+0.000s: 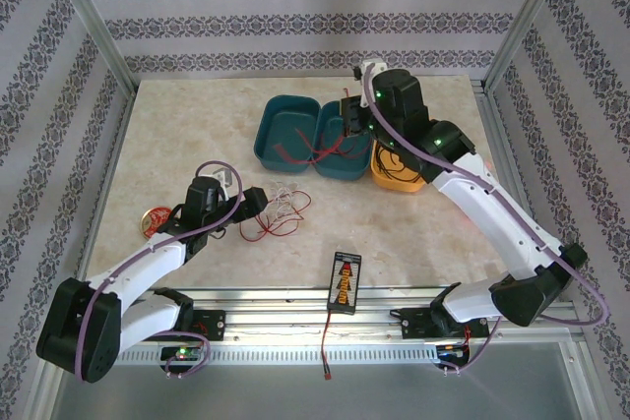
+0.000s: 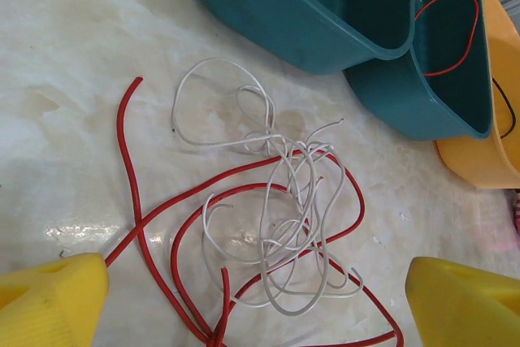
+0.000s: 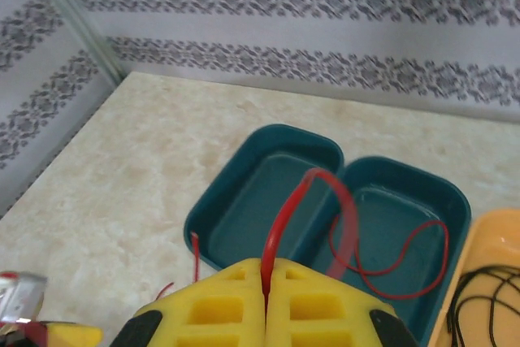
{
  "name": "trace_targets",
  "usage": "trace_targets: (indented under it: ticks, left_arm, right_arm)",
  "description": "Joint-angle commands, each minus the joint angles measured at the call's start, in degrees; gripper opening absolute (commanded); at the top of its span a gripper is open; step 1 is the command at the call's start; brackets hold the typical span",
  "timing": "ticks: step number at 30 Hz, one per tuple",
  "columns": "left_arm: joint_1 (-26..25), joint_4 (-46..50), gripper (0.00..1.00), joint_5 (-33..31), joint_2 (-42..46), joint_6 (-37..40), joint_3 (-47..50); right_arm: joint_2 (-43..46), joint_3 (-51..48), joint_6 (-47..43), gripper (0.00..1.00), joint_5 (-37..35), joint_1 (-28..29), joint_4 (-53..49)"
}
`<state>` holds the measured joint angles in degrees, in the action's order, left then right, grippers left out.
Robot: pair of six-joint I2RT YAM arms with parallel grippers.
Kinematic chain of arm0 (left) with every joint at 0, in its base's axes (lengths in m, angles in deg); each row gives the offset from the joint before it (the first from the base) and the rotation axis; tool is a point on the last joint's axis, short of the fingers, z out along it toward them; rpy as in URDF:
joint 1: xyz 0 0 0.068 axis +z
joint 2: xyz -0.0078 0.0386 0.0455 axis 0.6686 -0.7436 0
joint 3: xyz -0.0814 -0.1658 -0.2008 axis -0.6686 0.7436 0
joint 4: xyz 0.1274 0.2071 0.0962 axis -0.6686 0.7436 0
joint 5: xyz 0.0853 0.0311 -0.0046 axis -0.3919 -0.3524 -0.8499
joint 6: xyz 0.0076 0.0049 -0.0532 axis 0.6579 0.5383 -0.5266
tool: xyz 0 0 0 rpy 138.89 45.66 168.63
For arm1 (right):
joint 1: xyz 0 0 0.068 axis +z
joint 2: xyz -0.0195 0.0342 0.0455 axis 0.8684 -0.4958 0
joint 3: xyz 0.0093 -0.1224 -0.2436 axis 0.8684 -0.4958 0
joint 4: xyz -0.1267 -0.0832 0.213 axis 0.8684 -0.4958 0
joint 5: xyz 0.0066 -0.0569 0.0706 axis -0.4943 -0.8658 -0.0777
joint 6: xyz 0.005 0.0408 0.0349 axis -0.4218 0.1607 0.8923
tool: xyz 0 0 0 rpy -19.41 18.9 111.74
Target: Untangle the cables
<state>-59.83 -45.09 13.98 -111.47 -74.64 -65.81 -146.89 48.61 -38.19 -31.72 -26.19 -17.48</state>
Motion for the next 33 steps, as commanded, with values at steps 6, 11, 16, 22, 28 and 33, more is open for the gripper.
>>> trace_targets:
  ticks: [6,11,16,22,28,33]
  left_arm:
    - [0.7,2.7,1.00,-0.9,2.2,1.2,0.6]
    - [0.7,3.7,0.99,-1.1,3.0,1.4,0.5]
    - [0.7,4.6,0.99,-1.2,3.5,1.6,0.3]
    - [0.7,5.8,0.99,-2.0,5.0,1.8,0.3]
    - [0.7,7.7,0.99,-3.0,7.1,2.7,0.3]
    - [0.7,9.2,0.99,-4.1,9.0,3.2,0.6]
  right_arm:
    - [0.1,-3.1,3.9,0.00,3.4,-6.3,-0.8]
    - [-3.0,-2.2,3.5,0.00,3.9,-7.9,-1.4]
    - [-6.6,0.6,2.6,0.00,5.8,-8.5,-1.6]
    - [-10.7,3.5,0.1,0.00,7.0,-8.5,-0.4]
    - [-15.8,7.4,-2.9,0.00,4.6,-8.6,-1.0]
    - [-19.2,10.5,-5.7,0.00,3.5,-8.6,-1.1]
